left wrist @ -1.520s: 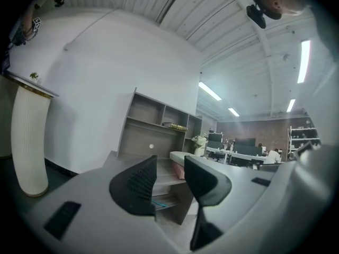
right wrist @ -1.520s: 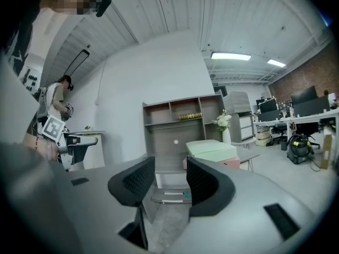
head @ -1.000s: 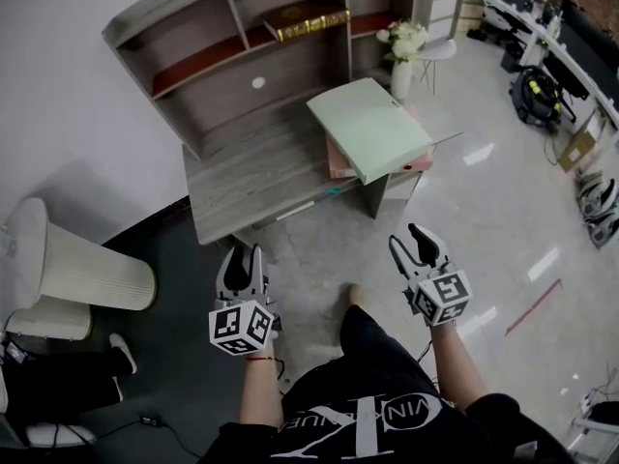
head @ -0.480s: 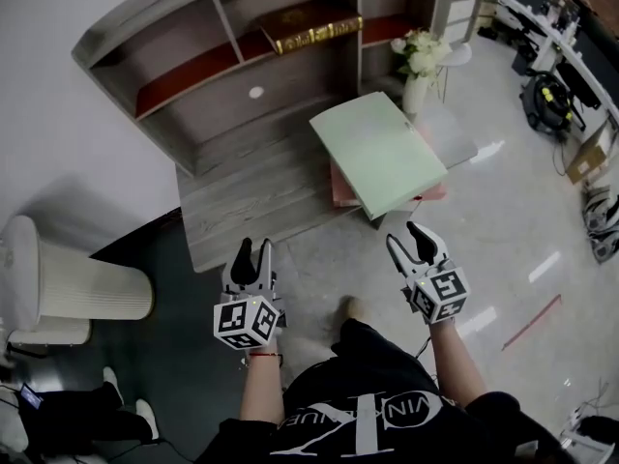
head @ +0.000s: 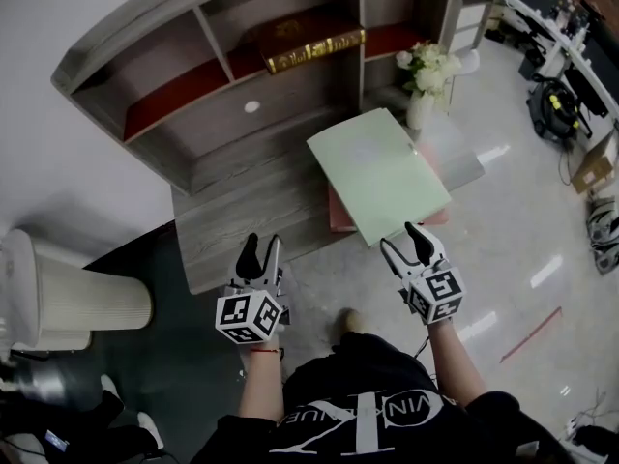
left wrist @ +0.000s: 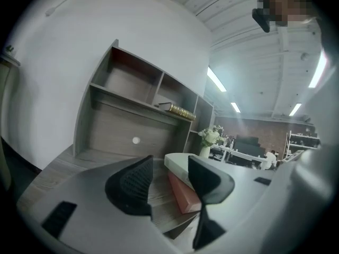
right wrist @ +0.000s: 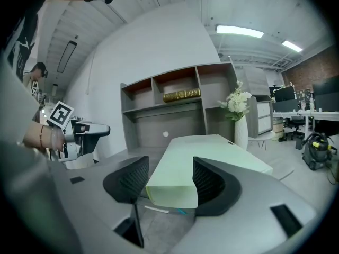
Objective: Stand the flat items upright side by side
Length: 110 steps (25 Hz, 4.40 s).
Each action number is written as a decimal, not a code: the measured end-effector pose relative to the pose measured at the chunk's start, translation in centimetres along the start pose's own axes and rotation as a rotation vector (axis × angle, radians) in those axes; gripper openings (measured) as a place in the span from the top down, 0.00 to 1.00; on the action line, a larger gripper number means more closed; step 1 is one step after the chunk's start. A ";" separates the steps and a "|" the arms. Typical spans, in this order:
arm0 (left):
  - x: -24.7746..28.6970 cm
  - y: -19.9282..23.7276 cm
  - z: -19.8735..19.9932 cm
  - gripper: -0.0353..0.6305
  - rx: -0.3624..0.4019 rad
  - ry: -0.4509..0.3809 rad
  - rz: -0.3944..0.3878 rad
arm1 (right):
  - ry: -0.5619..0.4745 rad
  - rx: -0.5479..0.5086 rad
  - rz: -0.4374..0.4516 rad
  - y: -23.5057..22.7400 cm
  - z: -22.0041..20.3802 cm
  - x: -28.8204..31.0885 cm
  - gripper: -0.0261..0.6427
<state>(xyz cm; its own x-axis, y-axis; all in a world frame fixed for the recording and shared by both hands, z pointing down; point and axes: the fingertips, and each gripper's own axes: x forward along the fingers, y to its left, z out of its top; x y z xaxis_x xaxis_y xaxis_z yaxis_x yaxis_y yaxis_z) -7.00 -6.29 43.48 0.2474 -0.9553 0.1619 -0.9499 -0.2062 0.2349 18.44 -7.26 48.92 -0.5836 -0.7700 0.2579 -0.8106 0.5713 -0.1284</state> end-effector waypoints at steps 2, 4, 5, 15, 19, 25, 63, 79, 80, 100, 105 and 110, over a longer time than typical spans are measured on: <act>1.1 -0.5 0.1 0.65 -0.001 0.004 -0.012 | 0.006 -0.001 0.004 -0.5 0.0 0.5 0.54; 2.0 -0.8 0.0 0.64 0.000 0.011 -0.023 | 0.008 0.003 0.005 -1.0 -0.1 0.9 0.53; 2.4 -1.0 -0.1 0.64 0.000 0.015 -0.027 | 0.008 0.006 0.005 -1.2 -0.1 1.0 0.53; 5.9 -2.7 -1.7 0.61 -0.038 0.082 -0.109 | 0.041 0.026 -0.028 -2.6 -1.2 0.9 0.49; 8.3 -2.8 -2.8 0.59 -0.064 0.123 -0.154 | 0.050 0.030 -0.055 -3.5 -1.2 1.6 0.47; 13.3 -2.3 -4.0 0.54 -0.144 0.190 -0.224 | 0.083 0.029 -0.088 -4.2 -0.6 3.7 0.45; 29.5 0.6 -8.6 0.40 -0.618 0.306 -0.304 | 0.192 0.032 -0.185 -6.1 -1.4 6.7 0.43; 29.1 1.1 -9.3 0.45 -0.891 0.331 -0.321 | 0.203 0.035 -0.161 -5.4 -1.3 7.2 0.43; 28.5 1.6 -9.3 0.45 -0.896 0.323 -0.307 | 0.205 0.031 -0.148 -5.3 -1.3 7.3 0.43; 20.2 6.5 -10.6 0.39 -1.068 0.187 -0.206 | 0.224 -0.064 0.033 -2.1 -1.2 10.1 0.44; 20.8 1.6 -11.7 0.36 -1.081 0.280 -0.343 | 0.221 -0.063 0.031 -2.1 -1.2 10.1 0.44; 21.4 -0.4 -12.1 0.38 -1.052 0.340 -0.362 | 0.210 -0.010 0.050 -1.5 -0.7 9.8 0.39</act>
<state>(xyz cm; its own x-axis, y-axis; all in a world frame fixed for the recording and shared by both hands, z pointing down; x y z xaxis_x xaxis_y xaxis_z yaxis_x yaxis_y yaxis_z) 1.02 -24.07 58.43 0.6620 -0.7375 0.1335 -0.2251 -0.0257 0.9740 13.99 -15.47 52.34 -0.5991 -0.6655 0.4451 -0.7800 0.6106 -0.1370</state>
